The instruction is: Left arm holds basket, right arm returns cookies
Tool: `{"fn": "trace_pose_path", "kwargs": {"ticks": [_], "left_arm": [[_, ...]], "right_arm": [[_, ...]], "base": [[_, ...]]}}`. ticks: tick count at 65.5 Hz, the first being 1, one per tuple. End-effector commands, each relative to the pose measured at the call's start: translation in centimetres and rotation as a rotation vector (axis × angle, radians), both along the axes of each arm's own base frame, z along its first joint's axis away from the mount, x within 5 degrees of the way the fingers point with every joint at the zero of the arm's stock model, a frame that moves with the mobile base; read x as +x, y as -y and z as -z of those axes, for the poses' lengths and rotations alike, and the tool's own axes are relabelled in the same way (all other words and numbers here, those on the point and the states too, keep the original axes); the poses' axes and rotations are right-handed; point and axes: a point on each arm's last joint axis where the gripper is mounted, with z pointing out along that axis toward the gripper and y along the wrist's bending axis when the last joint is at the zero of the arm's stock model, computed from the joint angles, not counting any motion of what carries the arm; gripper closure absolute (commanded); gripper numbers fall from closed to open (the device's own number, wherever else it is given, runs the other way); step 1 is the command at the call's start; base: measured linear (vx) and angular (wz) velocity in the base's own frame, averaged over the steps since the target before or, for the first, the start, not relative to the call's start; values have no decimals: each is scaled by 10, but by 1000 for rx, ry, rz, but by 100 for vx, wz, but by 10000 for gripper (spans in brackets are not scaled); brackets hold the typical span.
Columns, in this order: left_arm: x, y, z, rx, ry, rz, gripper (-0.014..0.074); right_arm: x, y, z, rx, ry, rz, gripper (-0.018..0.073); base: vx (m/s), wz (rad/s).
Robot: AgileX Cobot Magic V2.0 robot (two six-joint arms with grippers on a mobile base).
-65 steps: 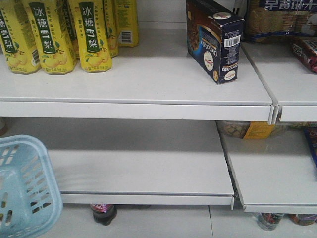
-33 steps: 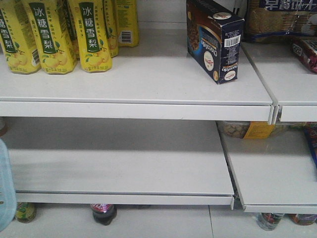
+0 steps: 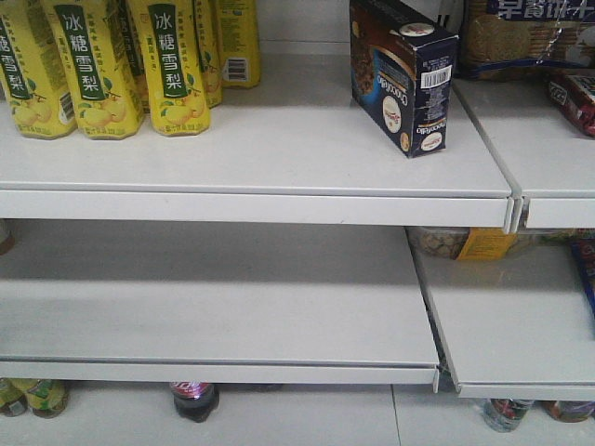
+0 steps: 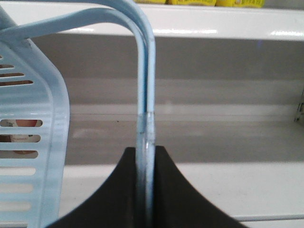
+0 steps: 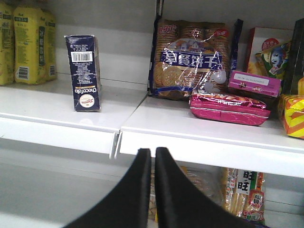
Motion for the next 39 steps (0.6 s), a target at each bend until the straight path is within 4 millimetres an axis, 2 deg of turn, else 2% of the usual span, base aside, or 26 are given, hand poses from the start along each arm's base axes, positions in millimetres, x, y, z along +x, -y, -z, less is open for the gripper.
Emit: {"fn": "trace_pose_path", "kwargs": {"ticks": [1, 39], "left_arm": [[-2, -1, -16, 39, 102, -8, 599], [-2, -1, -15, 40, 89, -6, 599]], "right_arm": [[-1, 1, -13, -3, 78, 14, 570], [-1, 1, -12, -3, 77, 14, 570]], "base": [[0, 0], [0, 0]]}}
